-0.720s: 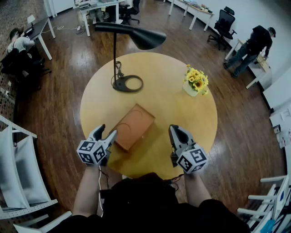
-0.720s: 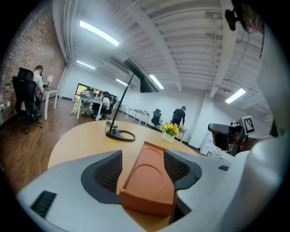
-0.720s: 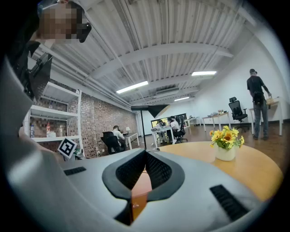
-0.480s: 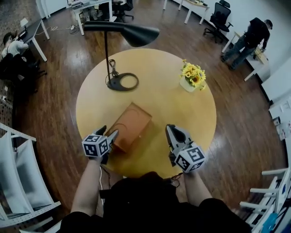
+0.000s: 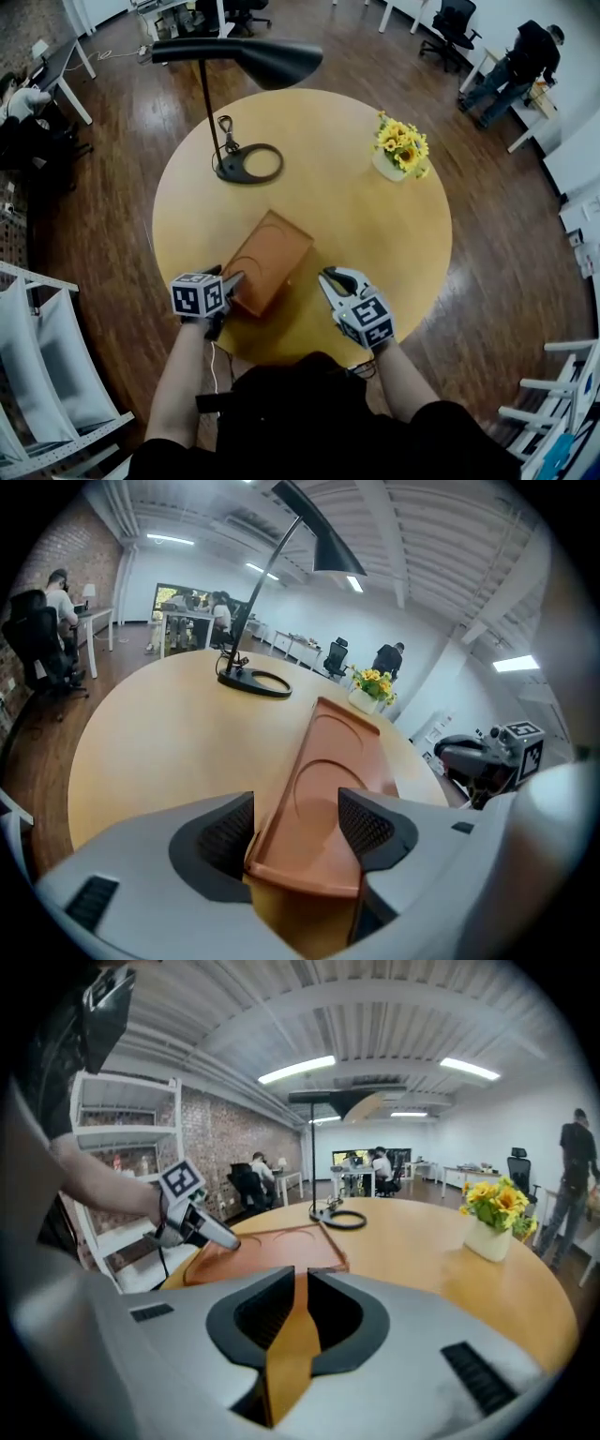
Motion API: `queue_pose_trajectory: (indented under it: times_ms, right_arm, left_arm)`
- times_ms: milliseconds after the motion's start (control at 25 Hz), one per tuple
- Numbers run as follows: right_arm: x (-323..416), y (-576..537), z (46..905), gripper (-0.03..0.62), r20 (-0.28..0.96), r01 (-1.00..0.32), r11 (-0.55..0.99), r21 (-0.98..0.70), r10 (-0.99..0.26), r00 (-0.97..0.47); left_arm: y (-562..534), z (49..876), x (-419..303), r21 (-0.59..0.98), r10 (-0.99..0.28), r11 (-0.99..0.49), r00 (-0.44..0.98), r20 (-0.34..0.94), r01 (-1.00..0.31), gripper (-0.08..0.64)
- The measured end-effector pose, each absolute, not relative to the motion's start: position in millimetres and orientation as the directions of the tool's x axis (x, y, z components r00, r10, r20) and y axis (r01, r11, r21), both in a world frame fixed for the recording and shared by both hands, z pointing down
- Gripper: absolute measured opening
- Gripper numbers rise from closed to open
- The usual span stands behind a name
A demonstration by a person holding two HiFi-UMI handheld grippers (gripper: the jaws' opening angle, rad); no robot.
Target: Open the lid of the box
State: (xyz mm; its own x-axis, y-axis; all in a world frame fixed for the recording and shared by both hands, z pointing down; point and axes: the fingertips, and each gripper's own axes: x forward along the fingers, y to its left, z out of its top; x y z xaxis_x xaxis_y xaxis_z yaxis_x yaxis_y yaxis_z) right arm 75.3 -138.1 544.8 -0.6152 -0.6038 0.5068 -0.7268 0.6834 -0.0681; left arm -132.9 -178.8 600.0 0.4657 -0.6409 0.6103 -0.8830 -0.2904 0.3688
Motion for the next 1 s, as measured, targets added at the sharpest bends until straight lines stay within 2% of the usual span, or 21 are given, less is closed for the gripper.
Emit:
queue_pose_trajectory:
  times_ms: [160, 200, 240, 600, 760, 1000]
  right_arm:
    - [51, -127, 594, 0.059, 0.631, -0.638, 0.77, -0.021, -0.485, -0.606]
    - [45, -122, 606, 0.129, 0.662, -0.614, 0.789, -0.024, -0.447, -0.602]
    - [39, -119, 617, 0.156, 0.688, -0.593, 0.805, -0.028, -0.414, -0.596]
    - [14, -122, 649, 0.155, 0.759, -0.522, 0.853, 0.004, -0.343, -0.554]
    - [12, -127, 648, 0.092, 0.758, -0.525, 0.85, 0.039, -0.367, -0.539]
    - [8, -127, 647, 0.075, 0.758, -0.513, 0.855, 0.074, -0.382, -0.528]
  left_arm:
    - [-179, 601, -132, 0.381, -0.628, -0.279, 0.468, 0.622, -0.881, 0.273]
    - [-179, 601, -132, 0.383, -0.627, -0.274, 0.466, 0.624, -0.882, 0.275]
    - [-178, 600, -133, 0.384, -0.627, -0.271, 0.465, 0.625, -0.883, 0.275]
    - [-174, 596, -131, 0.382, -0.64, -0.3, 0.481, 0.599, -0.874, 0.273]
    - [-175, 596, -131, 0.387, -0.644, -0.301, 0.485, 0.592, -0.872, 0.273]
    - [-175, 597, -131, 0.39, -0.64, -0.298, 0.486, 0.595, -0.871, 0.273]
